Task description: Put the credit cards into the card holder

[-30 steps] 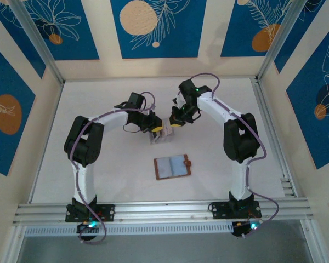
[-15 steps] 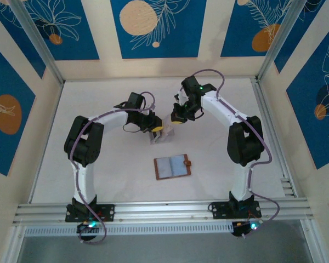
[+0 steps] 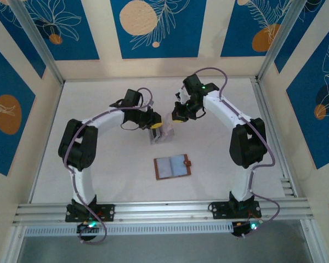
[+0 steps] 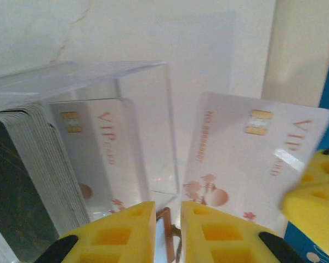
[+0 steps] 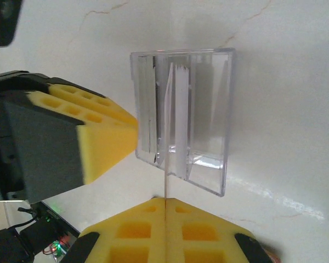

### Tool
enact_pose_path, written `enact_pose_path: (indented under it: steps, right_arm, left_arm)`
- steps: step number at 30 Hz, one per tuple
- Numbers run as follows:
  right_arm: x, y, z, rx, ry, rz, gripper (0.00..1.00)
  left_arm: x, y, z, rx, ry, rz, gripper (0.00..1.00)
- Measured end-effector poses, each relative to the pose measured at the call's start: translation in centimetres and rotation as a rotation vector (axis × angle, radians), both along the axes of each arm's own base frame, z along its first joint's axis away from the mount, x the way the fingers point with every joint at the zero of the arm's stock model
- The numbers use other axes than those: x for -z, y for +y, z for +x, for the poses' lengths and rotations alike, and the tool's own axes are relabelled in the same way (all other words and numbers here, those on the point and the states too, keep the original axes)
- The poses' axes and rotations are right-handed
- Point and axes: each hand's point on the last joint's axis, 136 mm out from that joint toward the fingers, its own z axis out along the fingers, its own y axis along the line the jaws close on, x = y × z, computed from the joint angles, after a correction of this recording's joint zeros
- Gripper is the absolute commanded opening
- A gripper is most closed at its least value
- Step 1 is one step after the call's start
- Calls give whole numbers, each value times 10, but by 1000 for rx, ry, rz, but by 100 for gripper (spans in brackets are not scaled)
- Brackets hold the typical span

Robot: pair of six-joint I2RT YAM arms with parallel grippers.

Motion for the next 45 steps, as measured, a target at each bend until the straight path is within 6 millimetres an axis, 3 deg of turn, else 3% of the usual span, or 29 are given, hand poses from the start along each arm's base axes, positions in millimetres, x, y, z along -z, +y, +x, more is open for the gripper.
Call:
enact_pose_path:
  steps: [5, 9, 16, 22, 28, 35, 45]
  right_arm:
    - [-12, -5, -19, -7, -20, 0, 0]
    - [-13, -8, -49, -32, -22, -22, 0]
    - [4, -16, -123, -98, 26, -89, 0]
    - [33, -16, -161, -133, 100, -154, 0]
    - [55, -8, -168, -150, 130, -205, 0]
    - [76, -3, -167, -156, 156, -243, 0]
    - [82, 2, -168, -159, 156, -252, 1]
  left_arm:
    - [-34, 5, -10, 2, -66, -26, 20]
    - [-41, 15, -30, 10, -79, -10, 21]
    - [-12, 30, -79, 48, -35, 80, 21]
    - [19, 28, -126, 116, 18, 141, 22]
    - [40, 29, -146, 135, 58, 171, 22]
    - [39, 25, -142, 127, 40, 162, 22]
    - [41, 22, -140, 131, 34, 158, 22]
